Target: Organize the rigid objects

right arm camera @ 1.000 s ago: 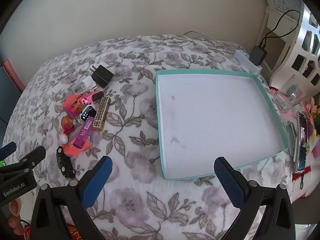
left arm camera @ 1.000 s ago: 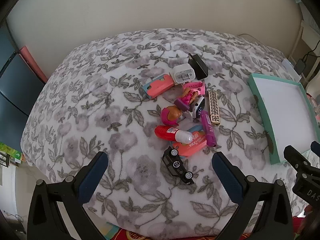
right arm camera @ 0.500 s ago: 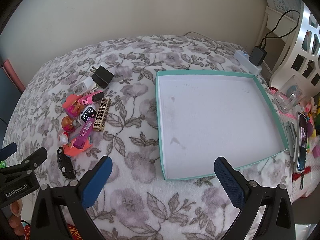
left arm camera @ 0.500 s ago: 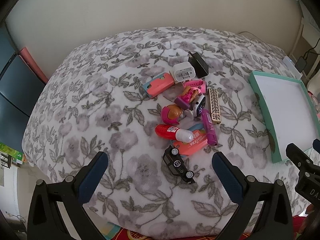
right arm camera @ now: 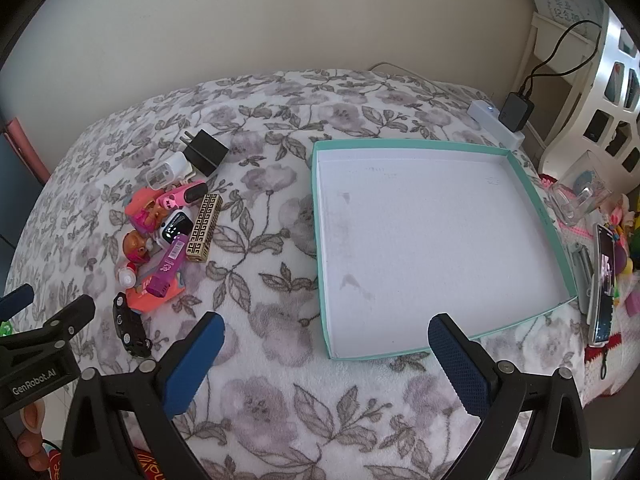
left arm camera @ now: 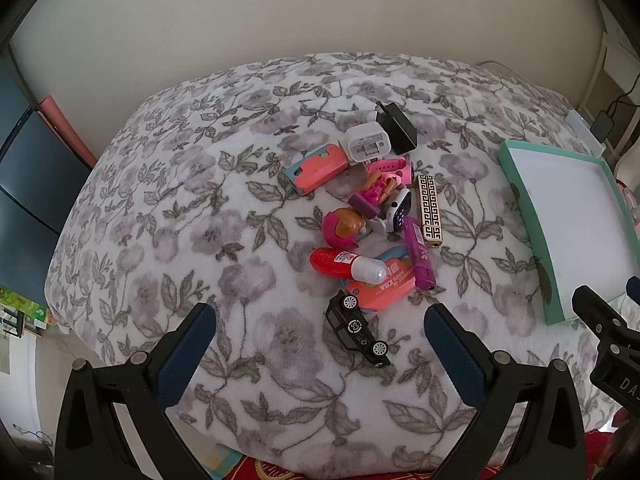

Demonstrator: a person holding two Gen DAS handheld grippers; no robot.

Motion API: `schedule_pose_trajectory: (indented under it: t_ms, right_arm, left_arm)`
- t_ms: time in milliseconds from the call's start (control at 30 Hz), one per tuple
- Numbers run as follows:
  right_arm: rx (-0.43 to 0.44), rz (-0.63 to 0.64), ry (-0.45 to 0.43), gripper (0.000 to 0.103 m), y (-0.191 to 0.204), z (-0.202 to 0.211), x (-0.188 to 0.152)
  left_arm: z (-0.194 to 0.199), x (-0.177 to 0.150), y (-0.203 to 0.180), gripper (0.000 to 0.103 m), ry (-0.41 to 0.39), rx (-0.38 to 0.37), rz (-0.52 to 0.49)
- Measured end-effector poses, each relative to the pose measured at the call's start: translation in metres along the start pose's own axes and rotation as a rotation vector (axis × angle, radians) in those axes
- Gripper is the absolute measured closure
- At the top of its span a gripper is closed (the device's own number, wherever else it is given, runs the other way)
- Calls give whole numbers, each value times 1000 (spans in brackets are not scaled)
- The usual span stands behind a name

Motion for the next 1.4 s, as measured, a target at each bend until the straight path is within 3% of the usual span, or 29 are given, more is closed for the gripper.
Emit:
schedule_pose_trajectory:
  t_ms: [1200,1400]
  right_arm:
    - [-1,0,4,0,1,-1,-1]
    - [8,4,5,0,3,0,-1]
  left_arm:
    - [-2,-3,-1,0,5,1,-7]
    - [-6,-1,2,0,28,-26,8]
Point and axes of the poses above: each gripper's, at about its wrist camera, not at the fingertips, and z roughly against the way its jaws point, y to its left, x to its top, the point moved 3 cm from there along -z, roughly the way its jaws point, and after that the axes turned 8 degrees about -y, right-handed, at the moved point
